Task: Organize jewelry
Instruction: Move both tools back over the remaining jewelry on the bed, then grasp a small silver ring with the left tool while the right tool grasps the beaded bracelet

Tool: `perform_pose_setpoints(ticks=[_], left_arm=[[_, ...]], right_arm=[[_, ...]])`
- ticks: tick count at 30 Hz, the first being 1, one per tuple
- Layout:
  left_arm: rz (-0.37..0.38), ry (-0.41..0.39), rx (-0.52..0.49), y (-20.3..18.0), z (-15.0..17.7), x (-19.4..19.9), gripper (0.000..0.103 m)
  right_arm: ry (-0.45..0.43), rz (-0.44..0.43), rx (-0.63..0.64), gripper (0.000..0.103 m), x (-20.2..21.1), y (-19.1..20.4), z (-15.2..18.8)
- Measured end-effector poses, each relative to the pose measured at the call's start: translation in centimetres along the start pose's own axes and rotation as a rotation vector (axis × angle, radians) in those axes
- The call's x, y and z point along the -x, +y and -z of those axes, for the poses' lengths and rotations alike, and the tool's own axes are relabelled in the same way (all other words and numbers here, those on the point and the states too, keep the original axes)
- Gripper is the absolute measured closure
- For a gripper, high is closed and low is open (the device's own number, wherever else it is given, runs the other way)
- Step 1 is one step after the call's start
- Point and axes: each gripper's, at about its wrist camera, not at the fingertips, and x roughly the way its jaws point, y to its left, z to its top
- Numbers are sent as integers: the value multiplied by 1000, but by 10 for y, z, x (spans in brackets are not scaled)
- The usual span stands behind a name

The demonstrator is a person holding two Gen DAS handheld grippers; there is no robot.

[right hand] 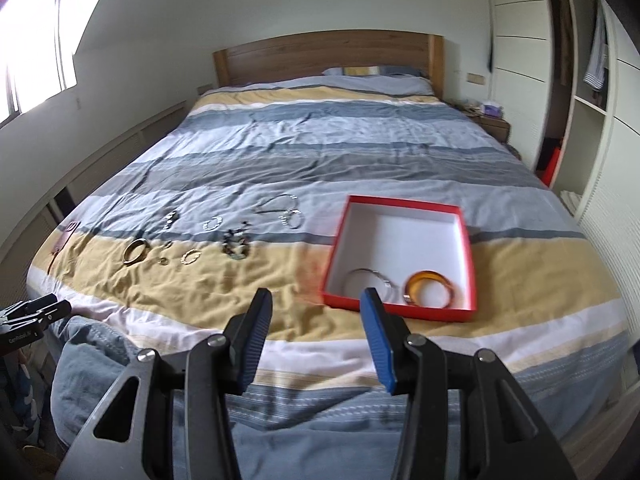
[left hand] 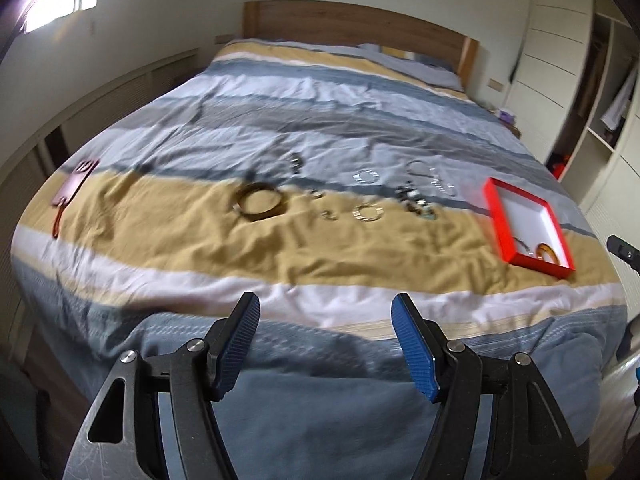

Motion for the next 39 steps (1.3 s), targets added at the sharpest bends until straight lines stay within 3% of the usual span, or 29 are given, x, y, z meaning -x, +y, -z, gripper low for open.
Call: perform_pose_setpoints(ticks=[9,12,23,31,39], left_arm=[[-46,60,84,40,-5,-39,34],[-24,76,98,44,-11,-54,36],[71,160,69,20,-48,-140,56],[81,206,27,4,-76,-206,57],[66,224,-14,-3,-88,-242,58]], right_arm=[[78,-82,66,59,-56,33,-5],[106,-101,79,59,-76,39,-6],[210,-147,91,59,-156,47,-11],[254,-208,130,59,-217,68,-26],[275,-247,191,59,-267,91,-39]])
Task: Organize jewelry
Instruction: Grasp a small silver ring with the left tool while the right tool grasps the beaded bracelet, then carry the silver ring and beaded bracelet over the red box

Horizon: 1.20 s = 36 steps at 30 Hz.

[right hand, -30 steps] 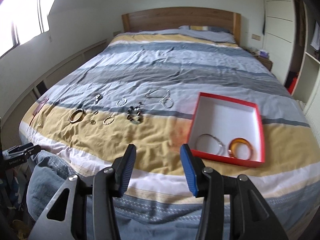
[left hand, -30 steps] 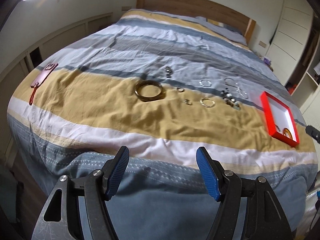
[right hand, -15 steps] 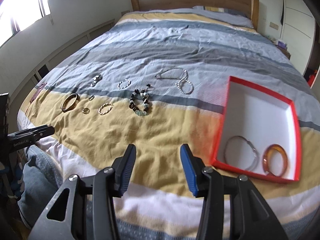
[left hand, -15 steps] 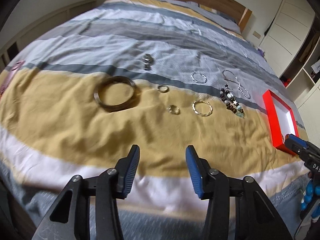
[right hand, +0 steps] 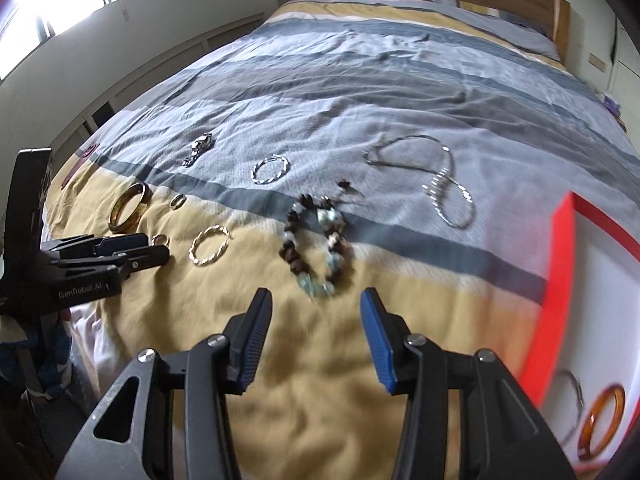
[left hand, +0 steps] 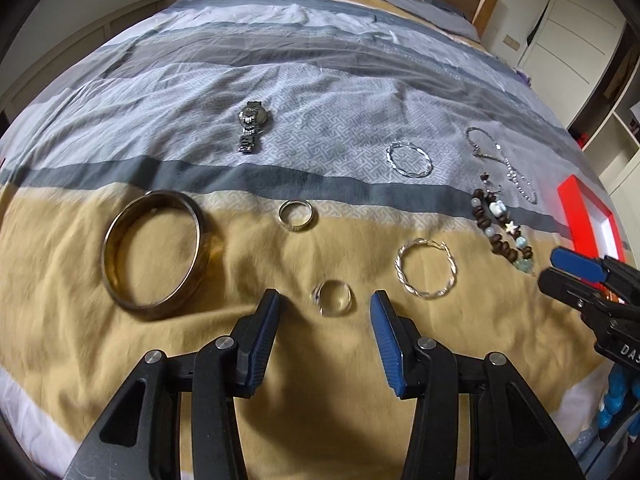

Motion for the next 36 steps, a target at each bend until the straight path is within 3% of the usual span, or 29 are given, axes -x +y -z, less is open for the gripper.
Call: perform_pose_setpoints(ticks=[6,17,25,32,34,36], left_arm=[[-17,-6,-25,-3,3,-6,61],[-29,-15,-51,-7,6,-7,84],[-31,-18,-52,-7,6,-7,84],[-35,-23,-48,-6,7,-7,84],[-35,-24,-48,-6,7,-7,84],[-36,-25,-49,-7,7,-7,84]], right_arm=[[19,2,17,59,-25,1,-11],[30,12,24,51,-49,1,-22],[13,-47,-32,50,-48,1,-24],[17,-13,-4,50,-55,5,-24],[11,4,1,55,-57,4,-25],[5,25,-2,72,-58,1,-26]])
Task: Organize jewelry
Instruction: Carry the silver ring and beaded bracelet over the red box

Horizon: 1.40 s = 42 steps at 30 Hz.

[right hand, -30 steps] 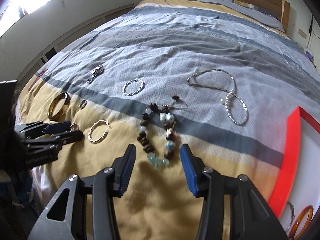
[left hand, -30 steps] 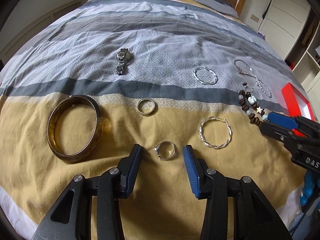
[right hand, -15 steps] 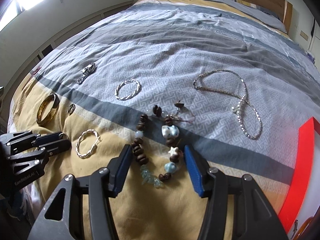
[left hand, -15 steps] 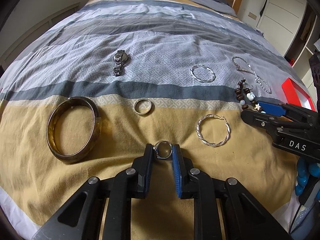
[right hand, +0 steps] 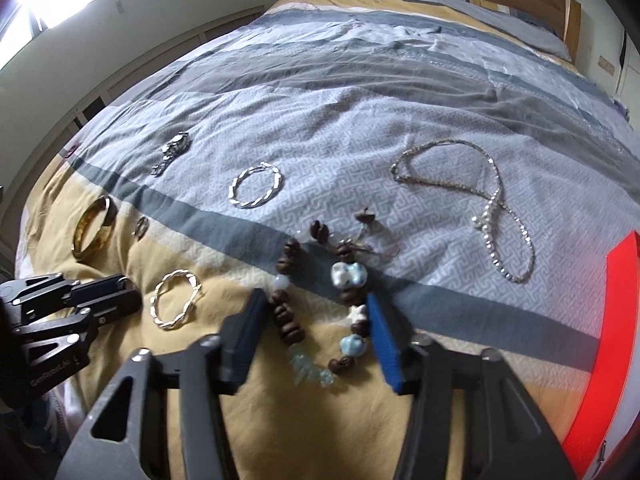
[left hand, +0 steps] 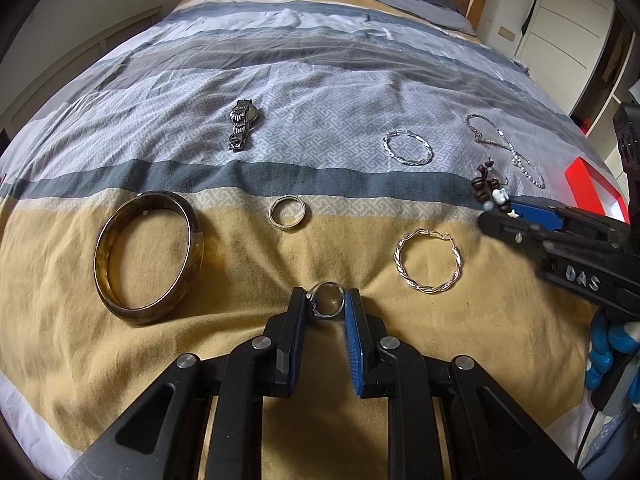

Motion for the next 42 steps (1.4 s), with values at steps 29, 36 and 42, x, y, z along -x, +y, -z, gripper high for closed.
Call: perform_pose_setpoints(ticks=[29,36,42], left_arm=[[74,-138,-4,-25,37,117,85],[97,-184,-39,-43,51,152,85],[121,-217,-73,-63,53,174,85]], right_arm=[[-168,-20,-77,89,168,21,64],[-217,15,-81,90,211,24,84],[-263,42,-104,90,240,17,99]])
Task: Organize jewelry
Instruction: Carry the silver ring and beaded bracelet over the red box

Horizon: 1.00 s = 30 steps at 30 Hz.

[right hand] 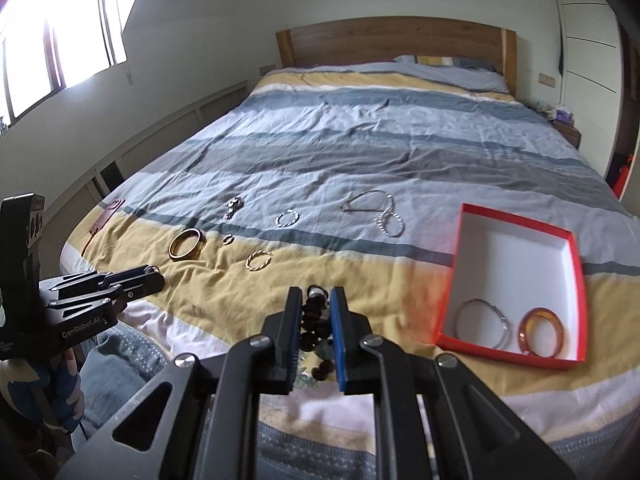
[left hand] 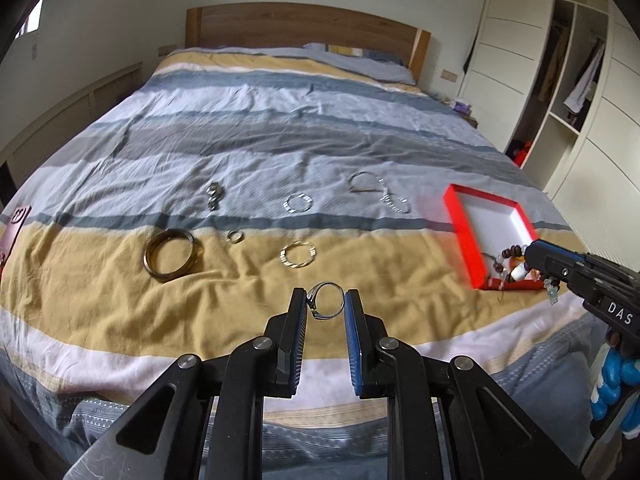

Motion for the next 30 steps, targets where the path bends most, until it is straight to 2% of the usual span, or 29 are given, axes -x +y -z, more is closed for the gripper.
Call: perform_pose_setpoints(ticks=[7,14,24,30], left_arm=[[45,-16,-49,-35,-14,5,85],[111,9,-108,-83,-39,-20,85],[227,105,-238,-179,-74,-111,85],[261,154,-312,-233,-88,-172,85]], right_arm=[[-55,38,-53,90,29,-33,3],[-79,101,-109,90,41,-93,-4],[-34,175,-165,90,7,-194,-16],[4,185,-187,90,-29,-241,-19]])
